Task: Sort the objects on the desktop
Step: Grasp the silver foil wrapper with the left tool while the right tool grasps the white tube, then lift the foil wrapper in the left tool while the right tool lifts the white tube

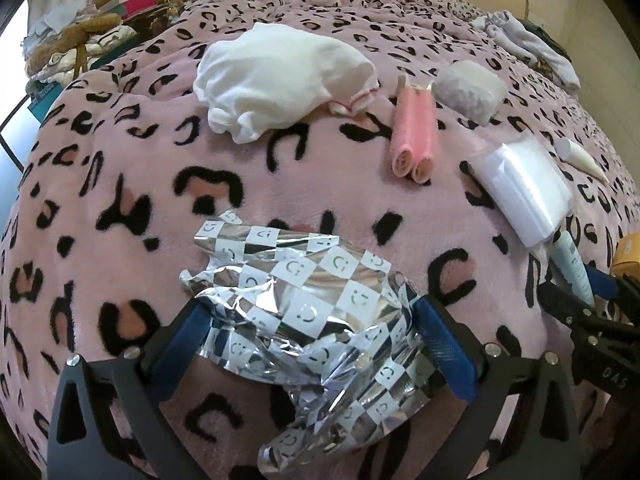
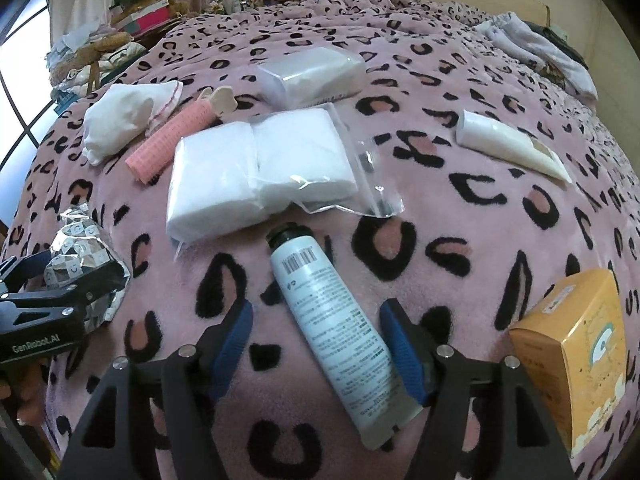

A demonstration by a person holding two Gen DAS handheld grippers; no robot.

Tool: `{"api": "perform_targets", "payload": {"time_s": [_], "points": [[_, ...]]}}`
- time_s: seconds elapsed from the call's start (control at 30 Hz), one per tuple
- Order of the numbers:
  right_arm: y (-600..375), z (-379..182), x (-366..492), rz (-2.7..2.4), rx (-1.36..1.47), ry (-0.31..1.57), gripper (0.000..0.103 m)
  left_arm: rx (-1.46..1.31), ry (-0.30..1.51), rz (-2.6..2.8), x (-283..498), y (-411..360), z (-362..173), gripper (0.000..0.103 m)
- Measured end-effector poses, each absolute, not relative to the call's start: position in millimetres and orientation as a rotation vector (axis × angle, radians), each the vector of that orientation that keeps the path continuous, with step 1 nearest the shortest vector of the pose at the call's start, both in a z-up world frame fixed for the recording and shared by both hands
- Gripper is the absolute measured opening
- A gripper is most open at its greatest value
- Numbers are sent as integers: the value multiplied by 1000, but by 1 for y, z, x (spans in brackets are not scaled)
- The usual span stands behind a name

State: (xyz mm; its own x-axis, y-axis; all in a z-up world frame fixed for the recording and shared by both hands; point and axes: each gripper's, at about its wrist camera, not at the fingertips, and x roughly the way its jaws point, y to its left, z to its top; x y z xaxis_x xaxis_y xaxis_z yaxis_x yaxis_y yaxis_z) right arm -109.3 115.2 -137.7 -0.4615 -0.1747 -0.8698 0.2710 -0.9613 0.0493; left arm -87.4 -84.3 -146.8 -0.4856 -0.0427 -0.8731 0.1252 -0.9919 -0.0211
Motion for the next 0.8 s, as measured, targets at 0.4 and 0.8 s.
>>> {"api": "perform_targets", "payload": {"time_s": [0.4,0.8], "points": [[126,-137,-105,-2530,1455,73,46,1509,220,-2668,-71,-84,-138,78],[142,-129,-97,-2530,1427,-134,18,1480,293,-2719,-58,-88,-120,60]]}}
